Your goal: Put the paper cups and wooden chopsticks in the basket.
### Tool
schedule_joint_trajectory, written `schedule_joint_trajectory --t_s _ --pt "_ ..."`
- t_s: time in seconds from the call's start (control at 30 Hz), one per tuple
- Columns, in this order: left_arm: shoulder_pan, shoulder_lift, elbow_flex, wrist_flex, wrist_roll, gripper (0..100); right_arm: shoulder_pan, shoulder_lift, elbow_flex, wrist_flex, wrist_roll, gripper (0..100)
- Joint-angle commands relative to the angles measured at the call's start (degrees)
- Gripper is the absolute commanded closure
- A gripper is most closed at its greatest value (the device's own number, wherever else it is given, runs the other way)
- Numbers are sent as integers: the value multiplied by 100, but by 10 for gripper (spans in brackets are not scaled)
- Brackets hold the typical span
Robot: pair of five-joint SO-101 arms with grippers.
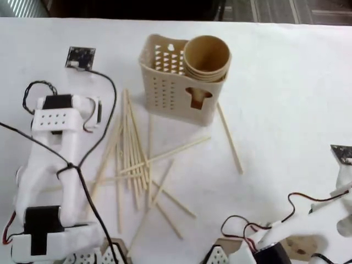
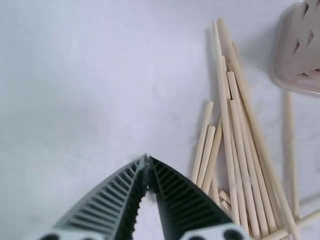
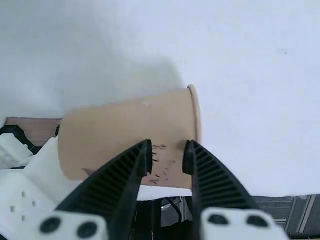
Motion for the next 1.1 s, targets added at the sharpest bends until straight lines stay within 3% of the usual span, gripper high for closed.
schedule_joint_trajectory --t_s 0.0,0.27,0.6,0.97,1.07 --pt "-48 -224 -35 -97 35 976 57 -163 -369 -13 44 878" --pt "-48 -224 -35 -97 18 976 75 -119 -598 330 53 878" --pt "-48 -215 -35 -97 9 976 444 -92 -44 -101 62 878" --pt "-48 -198 -35 -97 0 976 -4 -101 800 -110 62 883" --pt "-48 -198 -35 -97 0 976 -251 -119 800 -57 53 925"
